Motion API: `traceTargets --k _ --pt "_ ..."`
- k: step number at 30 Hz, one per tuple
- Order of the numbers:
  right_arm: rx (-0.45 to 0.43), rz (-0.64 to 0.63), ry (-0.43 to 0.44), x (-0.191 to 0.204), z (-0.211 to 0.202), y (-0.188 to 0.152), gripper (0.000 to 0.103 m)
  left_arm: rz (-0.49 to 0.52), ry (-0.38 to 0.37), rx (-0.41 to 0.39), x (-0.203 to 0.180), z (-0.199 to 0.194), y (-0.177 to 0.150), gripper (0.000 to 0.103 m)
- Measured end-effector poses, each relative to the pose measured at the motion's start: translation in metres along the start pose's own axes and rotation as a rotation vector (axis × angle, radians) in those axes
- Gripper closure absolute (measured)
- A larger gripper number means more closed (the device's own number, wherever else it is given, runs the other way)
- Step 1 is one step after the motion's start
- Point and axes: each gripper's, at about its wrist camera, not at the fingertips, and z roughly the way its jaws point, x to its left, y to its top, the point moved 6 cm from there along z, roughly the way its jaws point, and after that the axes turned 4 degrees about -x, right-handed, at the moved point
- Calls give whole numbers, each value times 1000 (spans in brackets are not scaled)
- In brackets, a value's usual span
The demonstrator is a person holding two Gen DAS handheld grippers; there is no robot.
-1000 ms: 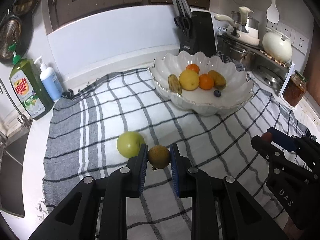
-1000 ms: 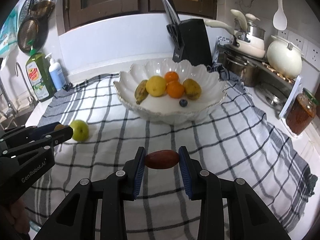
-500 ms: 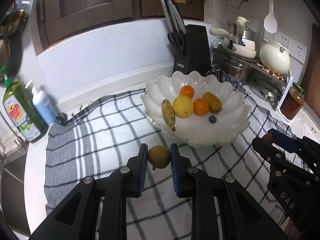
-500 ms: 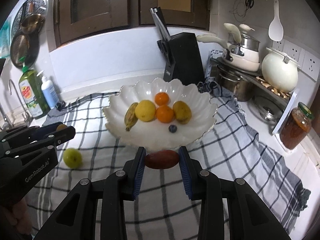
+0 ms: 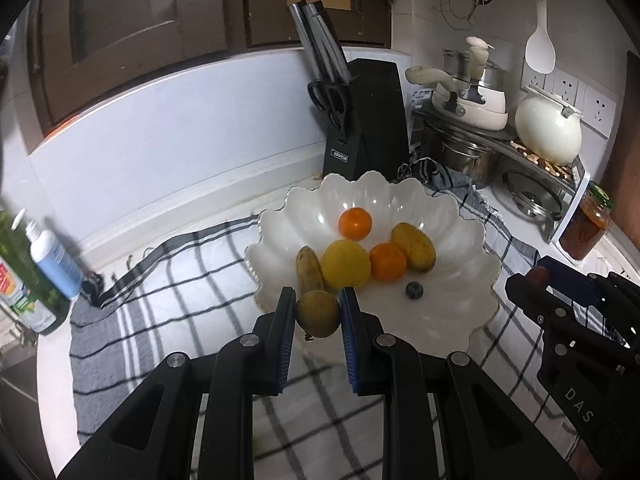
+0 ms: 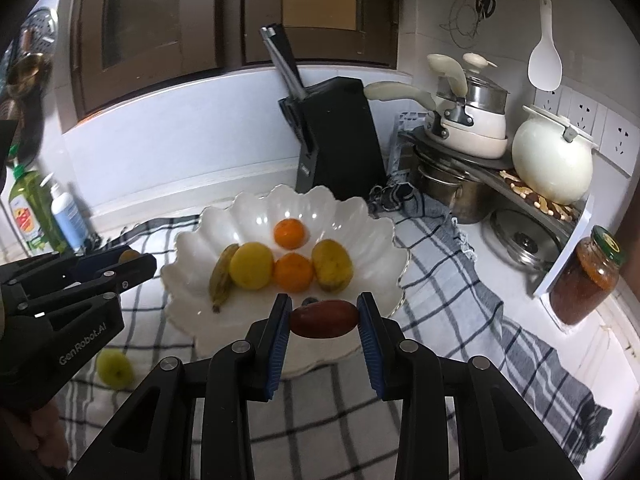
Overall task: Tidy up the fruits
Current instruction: 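Carry the small yellow fruit and red date into the bowl and open both tools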
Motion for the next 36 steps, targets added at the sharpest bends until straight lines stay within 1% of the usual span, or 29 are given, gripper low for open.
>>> traceTargets --k 10,16,21,25,27,29,31,32,33,34,35,36 --pt "43 21 -7 -13 39 6 68 15 -23 52 -8 45 10 80" --pt "81 25 -4 -19 66 7 68 22 -34 103 -11 75 6 80" --pt "126 29 5 -21 84 1 68 25 -48 139 -13 89 -1 80" --pt "147 29 1 -23 91 -3 68 25 -55 170 -16 96 -8 80" --pt "157 28 -2 -25 93 -5 68 24 -60 184 -17 98 -9 74" --pt "163 25 -13 -26 93 -6 67 25 -48 180 -17 98 -9 63" --pt "164 25 -20 -28 92 -5 64 30 -43 173 -17 97 -9 59" --pt "159 26 -28 -29 91 -5 56 32 -39 172 -16 96 -9 57" --pt "151 26 -39 -30 89 -4 46 32 -35 172 -16 95 -9 54" --pt "144 27 -47 -31 87 -2 40 32 -36 172 -15 95 -9 53" --pt "127 27 -60 -32 83 0 33 32 -34 169 -14 93 -8 50" --pt "112 25 -69 -32 80 1 31 33 -30 163 -14 91 -8 48"
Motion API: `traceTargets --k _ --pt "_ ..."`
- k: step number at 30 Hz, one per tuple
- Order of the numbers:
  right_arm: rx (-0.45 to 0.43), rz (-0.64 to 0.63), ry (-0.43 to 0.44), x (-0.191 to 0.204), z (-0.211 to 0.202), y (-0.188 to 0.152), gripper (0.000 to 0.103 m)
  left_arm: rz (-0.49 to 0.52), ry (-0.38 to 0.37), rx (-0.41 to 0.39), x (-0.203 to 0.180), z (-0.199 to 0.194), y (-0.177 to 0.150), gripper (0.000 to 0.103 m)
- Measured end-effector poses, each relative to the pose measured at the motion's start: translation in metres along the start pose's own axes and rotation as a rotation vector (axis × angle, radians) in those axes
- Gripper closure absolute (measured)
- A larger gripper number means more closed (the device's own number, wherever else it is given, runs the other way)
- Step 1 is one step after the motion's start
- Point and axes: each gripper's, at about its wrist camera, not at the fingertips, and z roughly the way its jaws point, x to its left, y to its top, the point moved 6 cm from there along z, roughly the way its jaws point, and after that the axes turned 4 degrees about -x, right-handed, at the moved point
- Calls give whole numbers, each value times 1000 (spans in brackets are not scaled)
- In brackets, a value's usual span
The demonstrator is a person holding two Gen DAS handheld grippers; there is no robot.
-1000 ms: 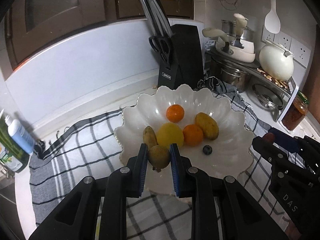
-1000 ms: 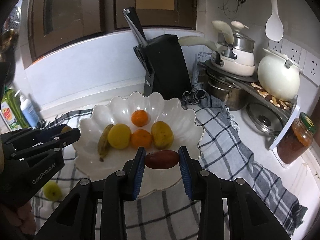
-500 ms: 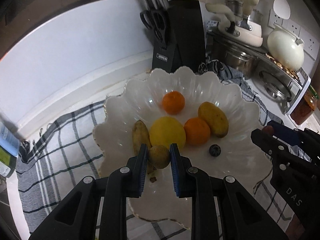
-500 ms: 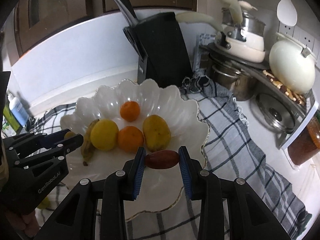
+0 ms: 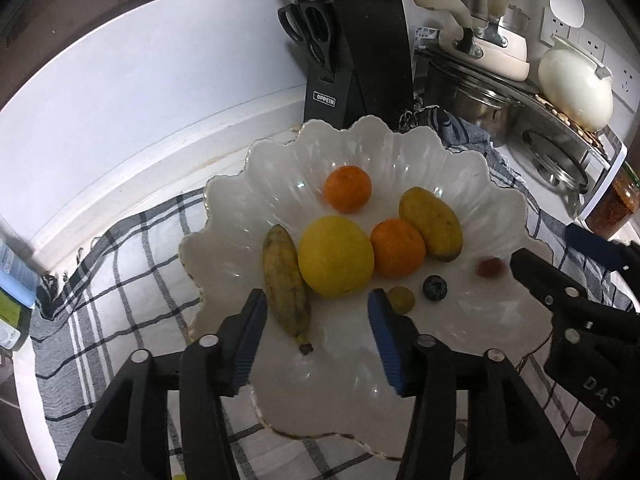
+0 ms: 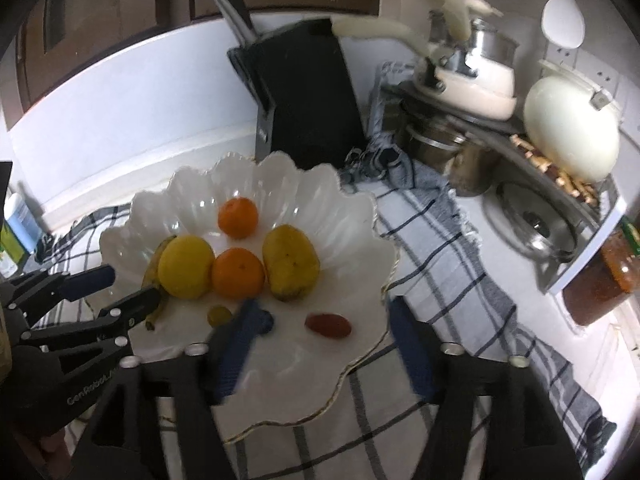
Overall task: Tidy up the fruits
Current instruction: 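Carry the small yellow fruit and red date into the bowl and open both tools, then lift both open tools from the bowl and move toward the cloth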
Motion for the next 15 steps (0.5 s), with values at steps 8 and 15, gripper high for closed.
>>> traceTargets --k 8,15 --pt "-42 -2 -24 3 -20 2 25 -4 12 -37 8 -19 -2 36" --pt "-67 2 -28 10 -41 -4 23 -16 38 -70 17 -46 -10 27"
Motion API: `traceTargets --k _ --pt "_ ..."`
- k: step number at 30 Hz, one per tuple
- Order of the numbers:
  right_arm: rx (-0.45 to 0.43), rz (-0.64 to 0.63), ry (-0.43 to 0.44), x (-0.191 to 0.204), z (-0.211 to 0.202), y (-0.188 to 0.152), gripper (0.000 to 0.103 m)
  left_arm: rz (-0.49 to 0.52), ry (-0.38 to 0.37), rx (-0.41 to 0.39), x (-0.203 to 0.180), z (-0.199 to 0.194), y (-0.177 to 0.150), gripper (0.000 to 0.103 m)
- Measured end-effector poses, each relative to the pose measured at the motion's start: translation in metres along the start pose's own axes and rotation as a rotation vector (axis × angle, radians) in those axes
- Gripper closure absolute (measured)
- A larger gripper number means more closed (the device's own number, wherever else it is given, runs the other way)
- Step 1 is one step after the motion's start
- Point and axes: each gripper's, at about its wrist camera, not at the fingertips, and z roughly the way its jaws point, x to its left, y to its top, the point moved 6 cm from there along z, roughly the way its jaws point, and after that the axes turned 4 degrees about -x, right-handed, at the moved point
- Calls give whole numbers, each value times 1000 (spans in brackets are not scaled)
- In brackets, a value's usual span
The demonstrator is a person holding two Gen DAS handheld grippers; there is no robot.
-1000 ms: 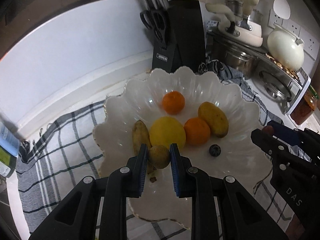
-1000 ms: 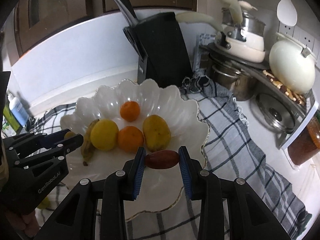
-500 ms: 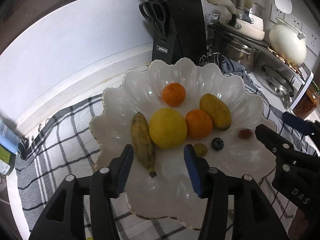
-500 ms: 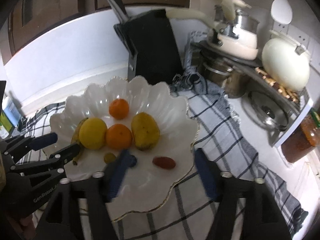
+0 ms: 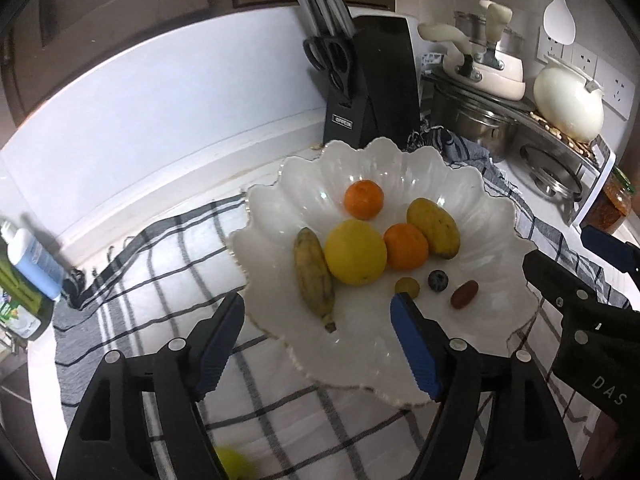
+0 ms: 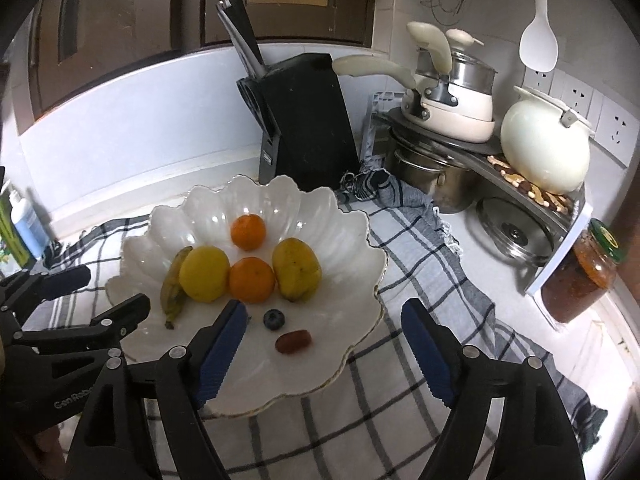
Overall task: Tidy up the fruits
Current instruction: 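Lift both open tools from the bowl and move toward the cloth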
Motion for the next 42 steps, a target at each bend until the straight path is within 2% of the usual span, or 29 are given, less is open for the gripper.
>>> traceTargets --k 6,21,42 --pt "-33 -8 3 9 -27 -3 23 -13 25 -35 9 -28 -7 20" --pt "-65 -46 45 40 -79 -24 23 -35 73 -73 29 -86 -42 19" --pt "-26 -137 164 86 -114 -92 23 -122 170 -40 59 -134 -130 19"
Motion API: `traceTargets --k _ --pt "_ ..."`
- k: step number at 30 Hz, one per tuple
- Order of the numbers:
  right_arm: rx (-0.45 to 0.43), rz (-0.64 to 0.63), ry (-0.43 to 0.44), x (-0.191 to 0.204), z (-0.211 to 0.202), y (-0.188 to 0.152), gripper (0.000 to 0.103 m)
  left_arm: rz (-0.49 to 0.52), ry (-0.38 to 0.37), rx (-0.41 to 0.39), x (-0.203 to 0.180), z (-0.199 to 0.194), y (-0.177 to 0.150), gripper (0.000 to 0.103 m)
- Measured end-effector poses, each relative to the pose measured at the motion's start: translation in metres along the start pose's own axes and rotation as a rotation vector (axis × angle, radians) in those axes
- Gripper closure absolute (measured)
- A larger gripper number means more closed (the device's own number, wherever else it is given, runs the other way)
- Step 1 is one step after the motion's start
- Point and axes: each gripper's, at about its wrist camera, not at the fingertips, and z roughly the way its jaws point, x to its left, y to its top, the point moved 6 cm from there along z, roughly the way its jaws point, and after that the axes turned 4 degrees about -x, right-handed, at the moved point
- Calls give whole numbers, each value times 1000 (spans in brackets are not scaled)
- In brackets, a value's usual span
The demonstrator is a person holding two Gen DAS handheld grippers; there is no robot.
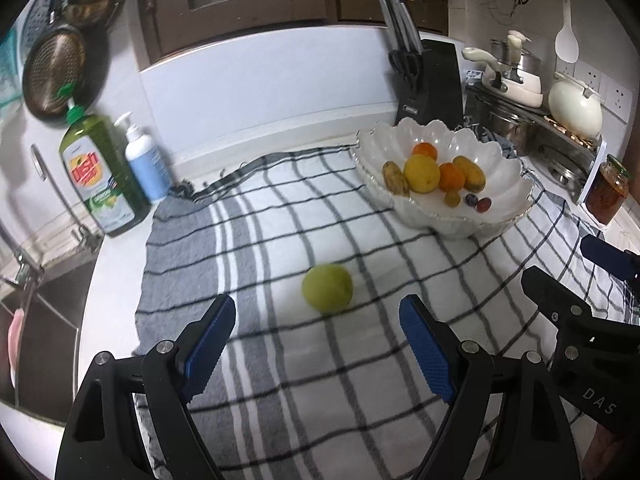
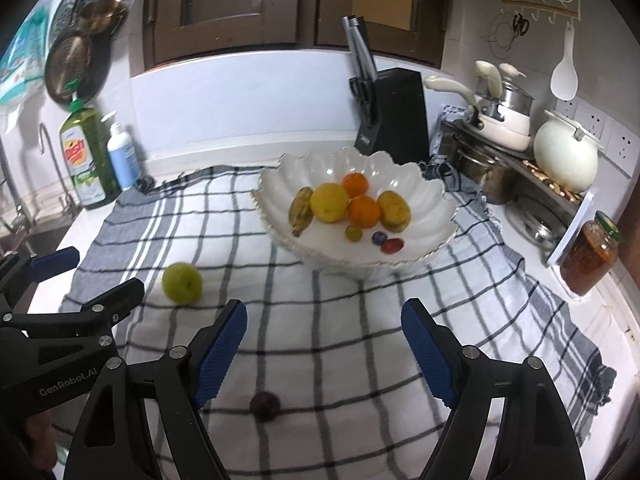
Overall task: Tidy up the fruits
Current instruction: 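Lift both open tools from the bowl and move toward the cloth, then grasp the dark round fruit on the cloth with the right tool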
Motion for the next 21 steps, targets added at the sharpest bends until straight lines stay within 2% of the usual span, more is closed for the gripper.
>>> traceTargets --k 16,21 --pt "73 -39 59 21 11 -52 25 -50 38 32 17 -1 -51 19" --pt "105 -46 75 28 20 -66 35 -64 49 39 20 5 -61 19"
